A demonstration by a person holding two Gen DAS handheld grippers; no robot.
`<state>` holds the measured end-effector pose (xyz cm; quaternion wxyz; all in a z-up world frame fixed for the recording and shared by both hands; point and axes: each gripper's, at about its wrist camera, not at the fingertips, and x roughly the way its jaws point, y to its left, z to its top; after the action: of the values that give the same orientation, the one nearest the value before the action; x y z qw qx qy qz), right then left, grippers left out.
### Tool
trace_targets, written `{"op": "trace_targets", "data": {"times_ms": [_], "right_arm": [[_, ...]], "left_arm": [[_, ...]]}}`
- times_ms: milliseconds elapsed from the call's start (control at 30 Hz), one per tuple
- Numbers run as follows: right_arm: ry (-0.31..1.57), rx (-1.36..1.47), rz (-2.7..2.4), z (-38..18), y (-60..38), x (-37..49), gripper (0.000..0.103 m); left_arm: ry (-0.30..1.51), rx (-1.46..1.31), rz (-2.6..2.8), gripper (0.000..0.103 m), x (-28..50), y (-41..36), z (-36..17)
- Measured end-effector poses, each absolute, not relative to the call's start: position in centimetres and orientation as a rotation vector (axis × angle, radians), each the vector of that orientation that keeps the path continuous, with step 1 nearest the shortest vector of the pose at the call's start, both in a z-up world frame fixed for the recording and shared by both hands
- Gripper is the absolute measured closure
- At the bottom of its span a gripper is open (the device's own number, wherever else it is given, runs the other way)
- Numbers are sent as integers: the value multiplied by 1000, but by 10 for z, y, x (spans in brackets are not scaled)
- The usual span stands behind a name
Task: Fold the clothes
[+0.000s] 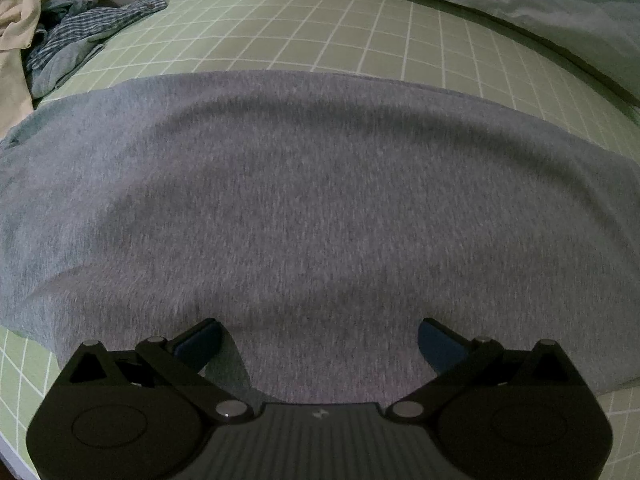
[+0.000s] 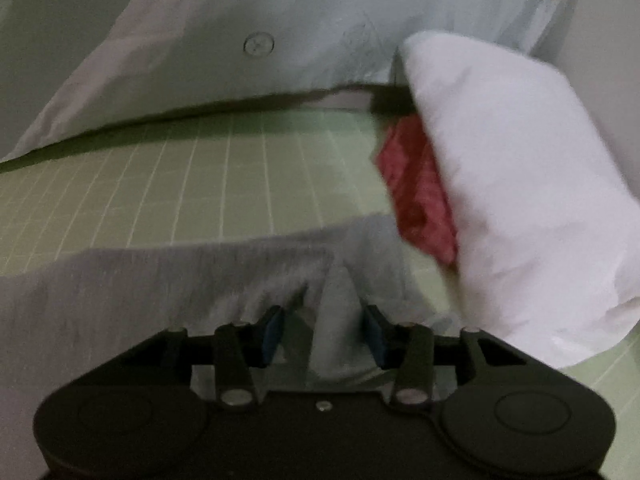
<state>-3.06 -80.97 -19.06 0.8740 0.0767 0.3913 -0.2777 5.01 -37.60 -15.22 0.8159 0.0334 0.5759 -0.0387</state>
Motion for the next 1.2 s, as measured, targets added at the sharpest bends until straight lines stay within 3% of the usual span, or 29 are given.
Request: {"op": "trace_targets", "data": {"times_ms": [267,400,767,833,900,933,1000,1200], "right_arm": [[821,100,-706,-182,-849,-1,67],[724,75,-724,-157,-835,-15,54],[772,84,-476,-177,-760,-51,47],[798,163,-502,-185,-775,-46,41],[807,256,-536,-190,-794,-43,18],[816,268,-550,-191,-801,-41,15],[844,251,-569,-190,-807,-35,10],[884,202,-534,-173,-780,-41,7]], "left_arm": [[1225,70,-84,0,50,-376,-152],[1220,69,-84,0,49,-377,-153],[1224,72,-87,0,50,-377,-153],[1225,72,-87,0,50,-377,-153],[1221,72,-88,0,49,-377,-153],[1219,72,-88,0,49,-377,-153],[1219,72,-89,0,49,-377,-154],[1217,72,-101,0,49,-375,-154]]}}
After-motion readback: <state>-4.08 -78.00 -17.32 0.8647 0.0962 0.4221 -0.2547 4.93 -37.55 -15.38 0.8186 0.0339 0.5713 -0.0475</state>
